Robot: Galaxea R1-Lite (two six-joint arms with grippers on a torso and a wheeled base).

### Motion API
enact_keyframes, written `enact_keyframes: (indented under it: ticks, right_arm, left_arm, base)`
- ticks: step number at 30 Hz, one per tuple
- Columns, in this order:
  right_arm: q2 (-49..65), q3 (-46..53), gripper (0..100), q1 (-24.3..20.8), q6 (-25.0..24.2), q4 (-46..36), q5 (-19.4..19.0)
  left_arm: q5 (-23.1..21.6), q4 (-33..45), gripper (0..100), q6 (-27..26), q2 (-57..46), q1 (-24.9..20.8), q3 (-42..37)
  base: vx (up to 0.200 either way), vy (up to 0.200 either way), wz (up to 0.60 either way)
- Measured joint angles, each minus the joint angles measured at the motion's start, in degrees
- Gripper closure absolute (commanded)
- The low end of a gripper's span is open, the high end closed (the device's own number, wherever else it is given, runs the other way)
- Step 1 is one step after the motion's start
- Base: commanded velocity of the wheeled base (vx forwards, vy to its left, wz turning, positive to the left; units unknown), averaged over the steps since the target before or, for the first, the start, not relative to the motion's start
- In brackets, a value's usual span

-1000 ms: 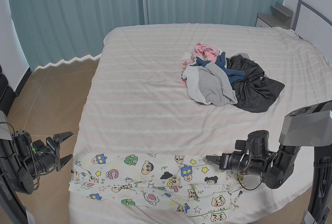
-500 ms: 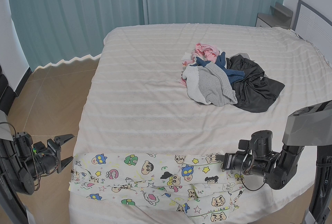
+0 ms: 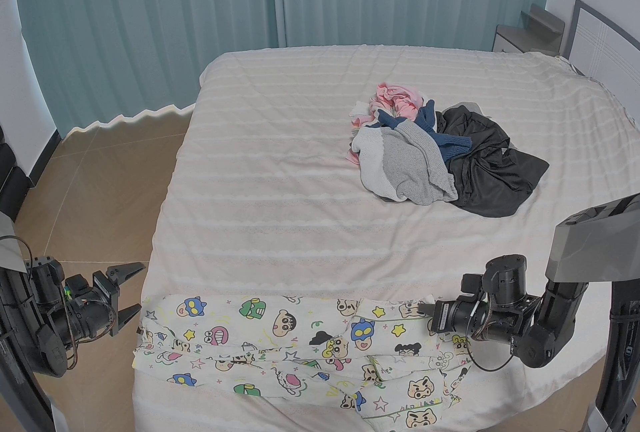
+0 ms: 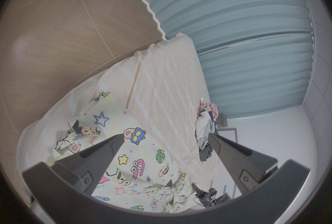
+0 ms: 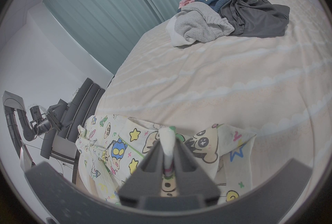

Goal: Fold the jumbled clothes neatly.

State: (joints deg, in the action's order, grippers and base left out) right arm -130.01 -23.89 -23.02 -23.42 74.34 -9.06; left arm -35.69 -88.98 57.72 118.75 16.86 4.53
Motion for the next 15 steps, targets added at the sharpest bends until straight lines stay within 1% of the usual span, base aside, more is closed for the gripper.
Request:
enact_keyframes:
  ticks: [5, 7, 11, 15]
  right_arm:
    - [1.13, -0.11, 0, -0.05, 0.07, 0.20, 0.33]
    - [2.34, -0.09, 0, -0.05, 0.07, 0.17, 0.85]
    - [5.71, 0.88, 0, -0.22, 0.05, 0.06, 3.84]
    - [10.03, 2.90, 0, -0.62, 0.05, 0.05, 8.24]
  left_arm:
    - [0.12, 0.00, 0, -4.05, 0.96, 0.00, -0.40]
    - [0.20, 0.00, 0, -6.49, 1.18, 0.02, -0.82]
    - [1.78, 0.00, 0, -15.27, 1.40, 0.02, -1.95]
    - [7.01, 0.00, 0, -25.19, 1.54, -0.24, -2.83]
  base:
    - [0.000, 0.000, 0.00]
    - [0.000, 0.000, 0.00]
    - [0.000, 0.000, 0.00]
    - [0.000, 0.000, 0.00]
